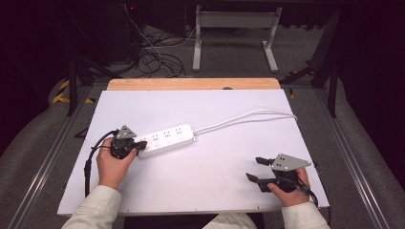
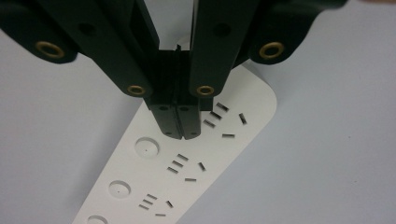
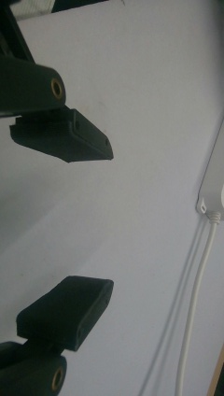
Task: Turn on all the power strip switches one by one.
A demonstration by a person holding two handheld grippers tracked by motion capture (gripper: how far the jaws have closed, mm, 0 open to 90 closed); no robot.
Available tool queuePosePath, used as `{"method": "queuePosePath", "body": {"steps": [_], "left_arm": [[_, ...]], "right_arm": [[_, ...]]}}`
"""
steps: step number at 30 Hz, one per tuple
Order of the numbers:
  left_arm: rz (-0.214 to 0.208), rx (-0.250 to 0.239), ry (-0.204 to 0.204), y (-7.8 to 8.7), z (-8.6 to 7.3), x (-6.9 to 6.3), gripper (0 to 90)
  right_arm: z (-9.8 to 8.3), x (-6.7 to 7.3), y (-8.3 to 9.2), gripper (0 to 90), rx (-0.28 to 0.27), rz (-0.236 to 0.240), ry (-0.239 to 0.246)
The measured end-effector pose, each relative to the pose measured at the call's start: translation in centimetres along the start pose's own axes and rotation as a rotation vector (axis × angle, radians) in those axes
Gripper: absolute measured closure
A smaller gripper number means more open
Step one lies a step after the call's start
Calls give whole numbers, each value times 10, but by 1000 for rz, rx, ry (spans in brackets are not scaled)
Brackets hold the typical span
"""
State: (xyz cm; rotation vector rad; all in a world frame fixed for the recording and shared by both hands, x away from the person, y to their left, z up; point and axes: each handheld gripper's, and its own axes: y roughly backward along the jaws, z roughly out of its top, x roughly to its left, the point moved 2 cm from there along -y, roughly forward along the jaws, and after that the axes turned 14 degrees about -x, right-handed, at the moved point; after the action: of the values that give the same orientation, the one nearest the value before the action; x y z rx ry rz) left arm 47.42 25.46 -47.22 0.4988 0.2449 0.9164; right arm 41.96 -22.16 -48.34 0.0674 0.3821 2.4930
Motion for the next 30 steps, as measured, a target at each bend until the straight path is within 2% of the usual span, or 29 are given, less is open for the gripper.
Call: {"method": "queuePosePath", "body": {"steps": [7,10,11,14,16,19,21,25,30], "left_arm": [[2,-23,-28,-2,-2,-3,899],[0,-30,-4,-2,-3,-1,900],[-13,-31,7,-3,-4,-1,900],[-1,-30,-10,-2,-4,-2,900],[-3,-32,3,-3,-4,-2,900],[4,-29,-6,-2,-5,-3,900],[39,-31,-14,0,-7,1,900],[19,-43,2,1,-9,3,900],[26,-37,-16,0,-8,0,900]], "right_arm": [[1,1,0,315,-5,-1,1],[1,1,1,315,-6,0,-1],[1,1,1,316,-7,2,-1],[1,1,1,315,-7,2,-1],[1,1,1,315,-7,3,-2],[1,1,1,315,-7,4,-1],[1,1,1,315,-7,4,-1],[0,1,0,315,-3,8,1],[0,2,0,315,-2,9,3]]}}
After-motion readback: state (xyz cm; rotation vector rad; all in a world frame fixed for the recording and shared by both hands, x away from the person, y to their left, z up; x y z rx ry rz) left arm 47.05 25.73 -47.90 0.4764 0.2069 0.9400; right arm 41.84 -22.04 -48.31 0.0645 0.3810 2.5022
